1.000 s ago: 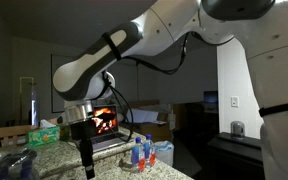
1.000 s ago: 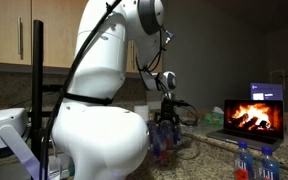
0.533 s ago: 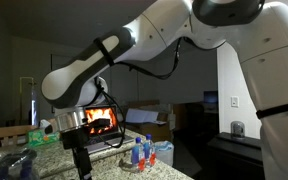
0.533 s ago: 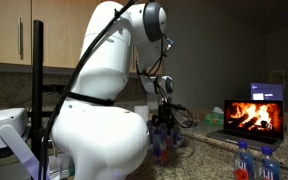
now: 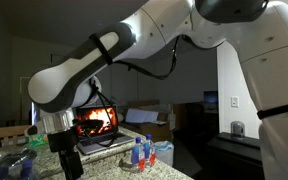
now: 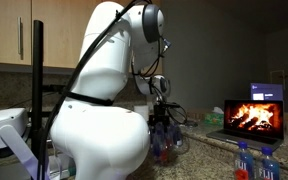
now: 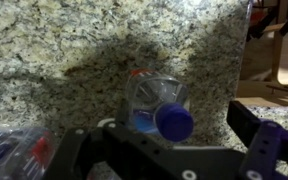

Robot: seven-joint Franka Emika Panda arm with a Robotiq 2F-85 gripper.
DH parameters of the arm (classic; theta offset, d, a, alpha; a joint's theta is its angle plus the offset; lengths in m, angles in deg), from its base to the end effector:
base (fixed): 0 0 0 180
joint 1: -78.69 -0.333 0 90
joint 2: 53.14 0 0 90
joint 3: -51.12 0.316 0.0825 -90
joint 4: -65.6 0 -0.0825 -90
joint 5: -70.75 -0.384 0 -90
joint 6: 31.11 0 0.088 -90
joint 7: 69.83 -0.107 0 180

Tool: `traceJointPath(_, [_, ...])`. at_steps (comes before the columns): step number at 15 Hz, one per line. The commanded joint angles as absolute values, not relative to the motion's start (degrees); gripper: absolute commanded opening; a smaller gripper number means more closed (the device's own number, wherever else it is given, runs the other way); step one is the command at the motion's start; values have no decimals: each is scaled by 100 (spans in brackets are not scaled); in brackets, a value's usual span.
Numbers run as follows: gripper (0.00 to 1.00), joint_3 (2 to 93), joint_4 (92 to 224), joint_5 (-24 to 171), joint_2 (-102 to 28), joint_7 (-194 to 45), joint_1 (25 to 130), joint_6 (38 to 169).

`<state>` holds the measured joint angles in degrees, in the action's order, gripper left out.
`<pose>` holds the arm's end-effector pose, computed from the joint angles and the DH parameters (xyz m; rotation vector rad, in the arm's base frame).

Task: Move the three bottles to the right

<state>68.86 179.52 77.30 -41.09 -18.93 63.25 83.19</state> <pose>0.4838 0.3024 0.3488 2.2578 2.1554 -0.3053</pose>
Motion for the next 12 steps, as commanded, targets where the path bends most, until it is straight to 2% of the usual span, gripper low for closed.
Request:
traceJointPath(1, [100, 6914, 18141, 7970, -4226, -1597, 6334, 8706])
traceJointPath(3, [97, 6924, 18169, 7992, -4221, -1485, 6340, 8787])
traceJointPath(4, [73, 6925, 18184, 8003, -4217, -1434, 6335, 8811])
traceJointPath(6, [71, 6924, 18191, 8068, -4201, -1383, 6317, 8814])
traceJointPath(12, [31, 6949, 18172, 8004, -4162, -1273, 6326, 8801])
